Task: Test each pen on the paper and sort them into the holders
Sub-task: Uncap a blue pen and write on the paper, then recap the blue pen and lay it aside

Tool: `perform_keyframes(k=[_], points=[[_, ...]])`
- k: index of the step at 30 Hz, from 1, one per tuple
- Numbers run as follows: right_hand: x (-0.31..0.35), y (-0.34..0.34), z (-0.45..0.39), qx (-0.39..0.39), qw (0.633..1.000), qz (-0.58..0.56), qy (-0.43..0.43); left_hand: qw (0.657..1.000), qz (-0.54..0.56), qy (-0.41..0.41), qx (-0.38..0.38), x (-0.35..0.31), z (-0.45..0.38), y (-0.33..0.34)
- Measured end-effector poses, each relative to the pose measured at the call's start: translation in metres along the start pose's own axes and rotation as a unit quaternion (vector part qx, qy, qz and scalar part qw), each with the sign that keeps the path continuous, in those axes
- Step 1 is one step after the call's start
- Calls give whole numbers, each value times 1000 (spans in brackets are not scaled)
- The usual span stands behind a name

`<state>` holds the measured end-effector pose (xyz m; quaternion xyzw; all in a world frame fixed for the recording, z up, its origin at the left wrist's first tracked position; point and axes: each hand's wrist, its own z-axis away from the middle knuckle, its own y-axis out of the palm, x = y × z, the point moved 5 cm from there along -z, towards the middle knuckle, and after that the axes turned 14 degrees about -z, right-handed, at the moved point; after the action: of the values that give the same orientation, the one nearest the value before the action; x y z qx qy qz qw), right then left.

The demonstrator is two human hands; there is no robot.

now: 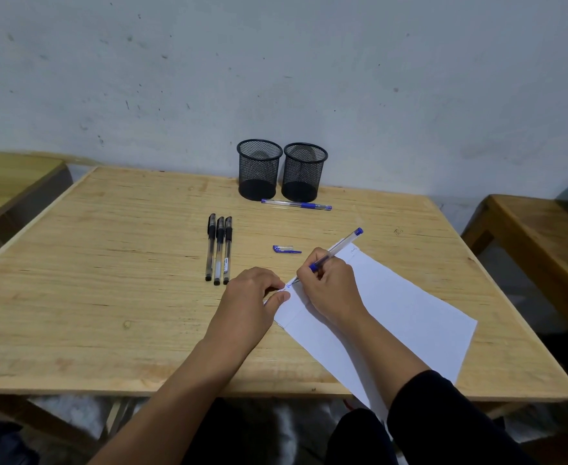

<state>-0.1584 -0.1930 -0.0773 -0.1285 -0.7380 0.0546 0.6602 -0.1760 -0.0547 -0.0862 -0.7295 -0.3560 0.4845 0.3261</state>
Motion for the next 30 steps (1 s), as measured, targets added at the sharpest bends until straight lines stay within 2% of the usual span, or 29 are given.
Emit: perform_keyframes(k=[5,8,11,15,19,30], points=[[-5,-3,-6,-21,999,-11,46,999,16,-26,27,2,-8,-3],[-12,-8,-10,-49,986,-120,107,998,40,-49,27,-1,-27,-10],[-7,-20,-16,-71,977,-173,104,998,-9,-63,17,-4,-54,-12],[2,-40,-23,-85,978,-162,98,993,-55,-67,86,-2,-77,2],[3,-46,-28,-91,957,-234,148,987,-94,-64,111,0,-84,11],[13,-46,-35,-71,959,-256,98,995,66,-63,50,-12,-79,-7]])
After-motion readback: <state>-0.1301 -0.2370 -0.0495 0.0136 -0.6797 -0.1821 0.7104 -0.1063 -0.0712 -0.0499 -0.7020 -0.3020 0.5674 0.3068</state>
